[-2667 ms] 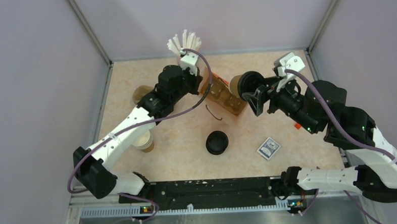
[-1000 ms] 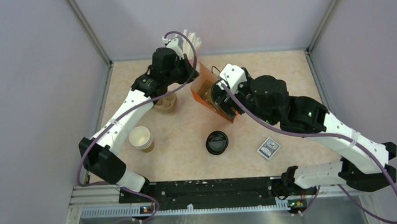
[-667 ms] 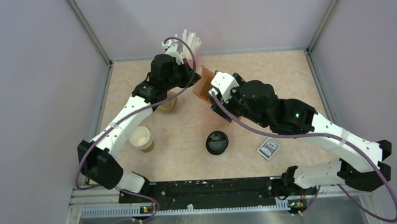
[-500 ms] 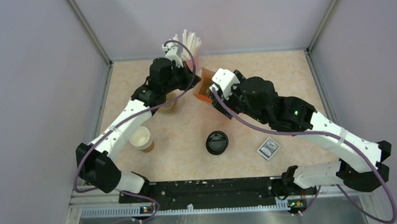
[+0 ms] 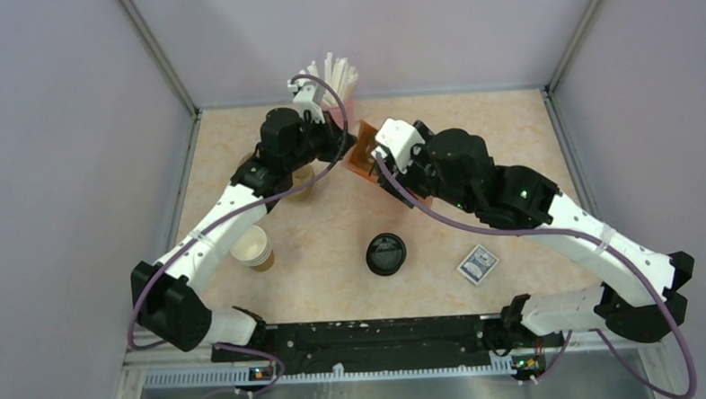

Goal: Pack the takeout coffee

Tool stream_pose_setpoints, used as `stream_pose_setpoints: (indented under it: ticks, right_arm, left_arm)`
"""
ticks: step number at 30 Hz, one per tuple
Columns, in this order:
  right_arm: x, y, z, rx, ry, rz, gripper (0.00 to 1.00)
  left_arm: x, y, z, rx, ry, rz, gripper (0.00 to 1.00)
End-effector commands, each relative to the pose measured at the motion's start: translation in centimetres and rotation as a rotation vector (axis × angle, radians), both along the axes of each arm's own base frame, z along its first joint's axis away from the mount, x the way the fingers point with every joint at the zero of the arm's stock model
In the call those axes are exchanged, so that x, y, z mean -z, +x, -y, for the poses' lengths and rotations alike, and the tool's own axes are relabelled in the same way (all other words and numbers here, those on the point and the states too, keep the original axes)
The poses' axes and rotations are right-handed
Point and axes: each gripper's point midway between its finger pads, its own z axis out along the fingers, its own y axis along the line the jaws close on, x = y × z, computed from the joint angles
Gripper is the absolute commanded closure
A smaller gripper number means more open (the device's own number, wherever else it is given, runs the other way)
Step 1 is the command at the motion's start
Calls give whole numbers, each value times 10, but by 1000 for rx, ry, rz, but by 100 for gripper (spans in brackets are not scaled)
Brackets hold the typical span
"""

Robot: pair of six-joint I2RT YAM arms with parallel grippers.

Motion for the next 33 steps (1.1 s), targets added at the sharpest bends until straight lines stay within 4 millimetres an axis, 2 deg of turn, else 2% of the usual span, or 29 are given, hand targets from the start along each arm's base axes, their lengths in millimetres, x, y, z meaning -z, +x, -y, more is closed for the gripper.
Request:
stream_pose_setpoints:
  ticks: [1, 5, 11, 16, 22, 30, 33]
  right_arm:
    - [-17, 3, 9, 13, 19, 44, 35]
    - [-27, 3, 20, 34, 12, 56, 34]
    - [-17, -3, 32, 44, 7, 44, 34]
    - [-24, -1, 44, 78, 4, 60, 34]
    - [-10, -2, 46, 78, -10, 46, 34]
    - [-10, 0, 45, 65, 8, 34, 34]
    - [-15, 0, 44, 69, 36, 37, 34]
  left_arm:
    - [-35, 2, 2, 19, -46, 95, 100]
    - [-32, 3, 2, 15, -44, 87, 100]
    - [-31, 6, 3, 13, -51, 75, 100]
    - [-39, 13, 3, -2, -54, 97, 100]
    - [-44, 10, 9, 40, -74, 117, 100]
    - [-44, 6, 12, 73, -86, 159, 100]
    - [-36, 8, 11, 66, -71, 142, 100]
